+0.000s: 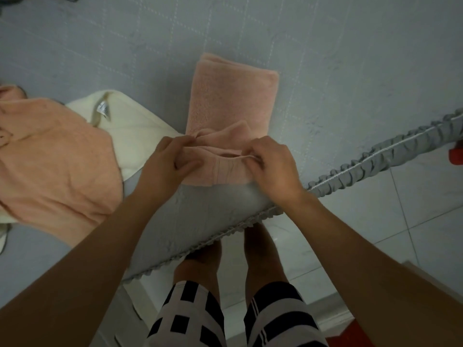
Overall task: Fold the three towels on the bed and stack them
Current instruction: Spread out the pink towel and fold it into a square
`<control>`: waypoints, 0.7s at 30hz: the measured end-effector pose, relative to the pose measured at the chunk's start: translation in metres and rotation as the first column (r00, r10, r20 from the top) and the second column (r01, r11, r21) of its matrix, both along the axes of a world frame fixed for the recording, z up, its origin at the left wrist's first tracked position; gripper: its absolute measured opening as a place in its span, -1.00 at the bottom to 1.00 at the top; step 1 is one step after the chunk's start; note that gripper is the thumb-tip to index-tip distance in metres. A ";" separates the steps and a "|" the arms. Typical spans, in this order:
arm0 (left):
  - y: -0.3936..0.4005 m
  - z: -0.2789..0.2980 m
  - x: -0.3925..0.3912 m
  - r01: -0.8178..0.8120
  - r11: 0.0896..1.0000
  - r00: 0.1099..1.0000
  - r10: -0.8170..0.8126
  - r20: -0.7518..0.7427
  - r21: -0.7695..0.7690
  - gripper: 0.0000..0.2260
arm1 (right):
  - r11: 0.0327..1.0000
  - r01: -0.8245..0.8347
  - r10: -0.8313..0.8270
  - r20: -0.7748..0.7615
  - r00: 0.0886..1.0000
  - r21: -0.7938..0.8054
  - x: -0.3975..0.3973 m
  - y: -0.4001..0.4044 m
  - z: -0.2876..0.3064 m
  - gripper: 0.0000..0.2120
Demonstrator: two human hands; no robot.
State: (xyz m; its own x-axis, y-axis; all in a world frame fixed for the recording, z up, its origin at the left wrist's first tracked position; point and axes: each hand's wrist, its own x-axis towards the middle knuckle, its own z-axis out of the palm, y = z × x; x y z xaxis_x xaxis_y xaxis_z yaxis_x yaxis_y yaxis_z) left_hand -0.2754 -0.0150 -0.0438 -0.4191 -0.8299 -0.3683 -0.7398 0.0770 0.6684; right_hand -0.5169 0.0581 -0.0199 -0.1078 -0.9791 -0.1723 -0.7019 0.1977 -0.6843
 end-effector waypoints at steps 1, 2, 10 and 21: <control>-0.003 0.000 0.001 0.032 0.999 0.999 -0.032 0.021 -0.009 -0.62 | 1.000 -0.006 0.006 0.002 1.000 -0.023 -0.001 -0.004 0.004 -0.91; -0.008 0.000 0.001 0.053 0.998 0.998 -0.052 0.037 -0.032 -0.66 | 0.999 -0.015 0.015 0.006 1.000 -0.034 -0.002 -0.009 0.006 -0.89; -0.034 0.011 -0.003 -0.038 0.999 0.998 0.038 -0.040 -0.007 -0.83 | 0.946 -0.181 0.218 -0.116 0.969 0.269 -0.008 -0.051 -0.024 -0.43; -0.035 0.018 -0.026 -0.016 0.999 0.977 0.025 -0.210 0.044 -0.84 | 0.848 -0.461 0.518 -0.219 0.827 0.263 -0.028 -0.050 -0.026 -0.29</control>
